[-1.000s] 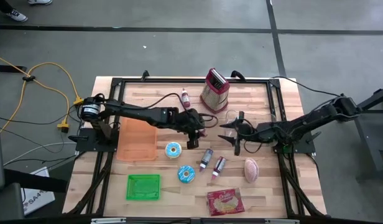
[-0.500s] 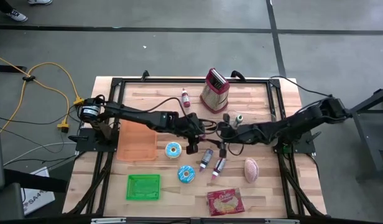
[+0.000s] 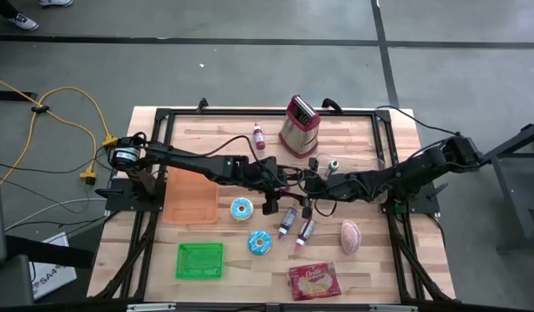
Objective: Pick & Place Food Item
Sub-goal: Put the orange food coloring into the transparent bin
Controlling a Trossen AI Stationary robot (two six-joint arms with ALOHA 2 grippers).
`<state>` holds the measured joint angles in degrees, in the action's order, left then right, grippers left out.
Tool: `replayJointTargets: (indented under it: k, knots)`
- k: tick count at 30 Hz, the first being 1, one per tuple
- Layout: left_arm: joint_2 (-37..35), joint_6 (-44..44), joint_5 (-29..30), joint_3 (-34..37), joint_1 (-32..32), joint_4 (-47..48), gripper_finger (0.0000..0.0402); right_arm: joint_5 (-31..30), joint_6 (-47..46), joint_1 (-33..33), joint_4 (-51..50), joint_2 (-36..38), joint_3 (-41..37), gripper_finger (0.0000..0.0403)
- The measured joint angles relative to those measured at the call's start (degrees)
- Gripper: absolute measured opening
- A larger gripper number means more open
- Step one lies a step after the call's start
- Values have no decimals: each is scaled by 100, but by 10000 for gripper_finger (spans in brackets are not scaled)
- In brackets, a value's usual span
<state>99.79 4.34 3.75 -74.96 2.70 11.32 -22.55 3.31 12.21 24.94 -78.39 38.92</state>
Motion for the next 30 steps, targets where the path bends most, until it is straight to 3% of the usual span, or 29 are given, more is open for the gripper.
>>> replayJointTargets:
  k: [25, 30]
  knots:
    - [0, -7, 0, 0, 0, -115, 132, 173, -50, -186, 21, 0, -2, 188]
    - [0, -133, 0, 0, 0, -121, 132, 191, -50, -183, 20, 0, -2, 166]
